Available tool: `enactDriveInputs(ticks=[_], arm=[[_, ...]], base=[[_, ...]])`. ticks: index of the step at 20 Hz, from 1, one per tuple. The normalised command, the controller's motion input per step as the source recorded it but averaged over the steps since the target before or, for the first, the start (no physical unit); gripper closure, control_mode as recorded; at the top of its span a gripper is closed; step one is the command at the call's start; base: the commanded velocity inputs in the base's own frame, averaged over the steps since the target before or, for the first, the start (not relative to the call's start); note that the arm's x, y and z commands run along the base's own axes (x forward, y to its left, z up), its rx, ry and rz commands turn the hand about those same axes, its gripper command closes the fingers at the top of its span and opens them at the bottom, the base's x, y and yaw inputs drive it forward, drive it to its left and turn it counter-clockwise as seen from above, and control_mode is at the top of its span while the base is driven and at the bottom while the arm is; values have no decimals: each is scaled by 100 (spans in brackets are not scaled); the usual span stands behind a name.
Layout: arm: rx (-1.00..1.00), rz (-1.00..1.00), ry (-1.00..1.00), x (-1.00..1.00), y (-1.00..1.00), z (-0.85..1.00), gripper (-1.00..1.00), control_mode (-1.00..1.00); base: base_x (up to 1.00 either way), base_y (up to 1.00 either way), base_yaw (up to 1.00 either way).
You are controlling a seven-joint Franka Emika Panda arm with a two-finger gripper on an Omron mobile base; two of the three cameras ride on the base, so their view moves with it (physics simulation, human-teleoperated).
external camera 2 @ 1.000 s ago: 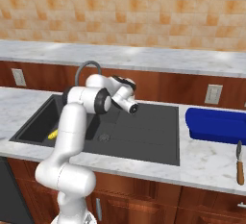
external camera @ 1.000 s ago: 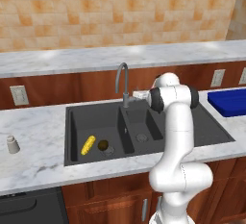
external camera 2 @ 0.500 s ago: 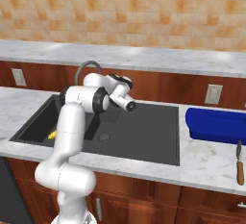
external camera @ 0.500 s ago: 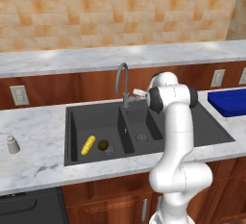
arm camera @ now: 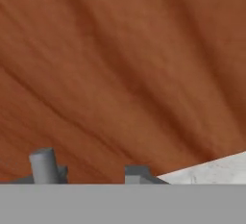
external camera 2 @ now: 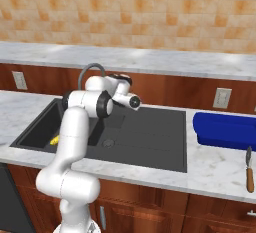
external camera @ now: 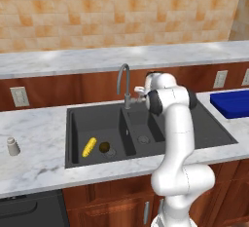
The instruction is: Pick up all produce items and place them in the sink. Turn on the sink faucet to wash them. Then turn the sink off and put them in the tray.
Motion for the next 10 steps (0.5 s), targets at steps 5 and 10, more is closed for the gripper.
enactDriveInputs(ticks=[5, 10], arm=[[0, -3, 25, 12, -100, -97, 100, -100], [0, -2, 24, 18, -97, -100, 100, -100]], base=[[0, 0, 0], [0, 0, 0]])
